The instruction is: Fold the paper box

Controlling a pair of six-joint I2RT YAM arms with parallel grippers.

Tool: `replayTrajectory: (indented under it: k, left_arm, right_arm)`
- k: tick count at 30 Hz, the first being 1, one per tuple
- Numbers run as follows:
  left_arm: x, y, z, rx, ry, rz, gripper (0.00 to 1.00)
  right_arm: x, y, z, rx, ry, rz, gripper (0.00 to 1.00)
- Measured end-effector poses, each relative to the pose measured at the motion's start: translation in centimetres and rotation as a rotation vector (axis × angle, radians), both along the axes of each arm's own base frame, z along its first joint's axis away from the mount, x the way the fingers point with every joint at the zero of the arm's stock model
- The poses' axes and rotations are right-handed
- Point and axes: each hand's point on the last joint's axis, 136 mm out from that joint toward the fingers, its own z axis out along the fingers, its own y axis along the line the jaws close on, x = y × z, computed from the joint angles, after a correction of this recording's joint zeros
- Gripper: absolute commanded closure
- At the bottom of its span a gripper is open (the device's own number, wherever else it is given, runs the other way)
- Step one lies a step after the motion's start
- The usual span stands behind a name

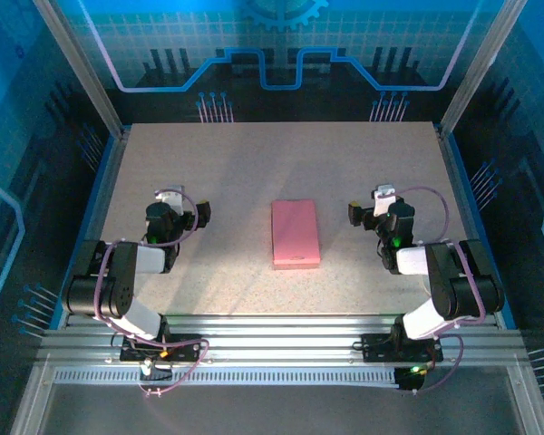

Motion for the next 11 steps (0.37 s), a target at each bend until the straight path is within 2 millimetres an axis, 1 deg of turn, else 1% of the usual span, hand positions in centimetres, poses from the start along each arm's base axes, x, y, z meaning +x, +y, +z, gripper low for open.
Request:
replayTrajectory:
  k: [11]
  left_arm:
    - [0.0, 0.0, 0.01, 0.0, 0.0, 0.0, 0.01]
  right_arm:
    - [-0.06, 0.0, -0.17, 0.0, 0.007, 0.0, 0.0]
